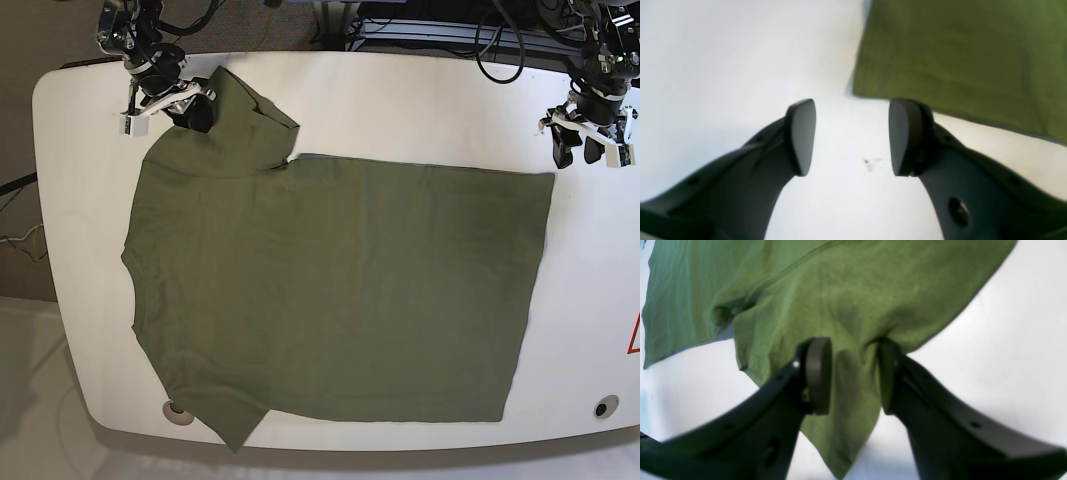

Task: Fold the T-shirt properly
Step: 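Position the right gripper on the sleeve corner, left gripper on the body corner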

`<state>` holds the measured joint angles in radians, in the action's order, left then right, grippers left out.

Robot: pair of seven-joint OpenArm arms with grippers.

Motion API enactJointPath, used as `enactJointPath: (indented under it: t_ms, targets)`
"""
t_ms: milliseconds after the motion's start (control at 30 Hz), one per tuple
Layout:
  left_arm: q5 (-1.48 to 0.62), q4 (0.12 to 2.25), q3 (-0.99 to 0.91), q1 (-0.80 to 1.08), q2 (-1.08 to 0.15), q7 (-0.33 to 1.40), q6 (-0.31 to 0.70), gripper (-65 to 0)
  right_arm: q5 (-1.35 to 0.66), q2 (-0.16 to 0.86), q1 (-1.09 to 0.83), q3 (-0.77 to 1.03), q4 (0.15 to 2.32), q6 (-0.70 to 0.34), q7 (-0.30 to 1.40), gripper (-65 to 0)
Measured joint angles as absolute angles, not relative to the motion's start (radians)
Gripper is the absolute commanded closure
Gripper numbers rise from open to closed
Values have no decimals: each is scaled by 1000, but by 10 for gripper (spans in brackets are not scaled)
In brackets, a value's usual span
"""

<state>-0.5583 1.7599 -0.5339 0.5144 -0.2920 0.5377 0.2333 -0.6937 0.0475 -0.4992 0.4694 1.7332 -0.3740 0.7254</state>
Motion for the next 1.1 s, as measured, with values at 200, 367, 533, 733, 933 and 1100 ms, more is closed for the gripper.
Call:
enactJointPath:
  t_ms: [200, 367, 533, 733, 933, 1100]
  targets:
    - [-556, 1721, -528, 454, -292, 568, 217, -299, -696, 50, -505, 480, 1733, -371, 730, -138]
    - [-569, 1731, -527, 451, -291, 553, 225, -316, -691, 50, -504, 480, 1741, -371, 732, -174]
    - [-566, 1734, -527, 459, -287, 549, 233, -325, -684, 48, -505, 479, 1747, -371, 728, -193]
    - [-568, 1745, -527, 474, -283, 535, 257, -334, -678, 47, -505, 479, 1747, -376, 727, -205]
    - [-577, 1781, -535, 513, -280, 530, 279, -343, -682, 47, -508, 480, 1745, -376, 727, -204]
    - [-574, 1792, -556, 527, -272, 530, 278, -345, -682, 47, -508, 479, 1745, -376, 729, -195]
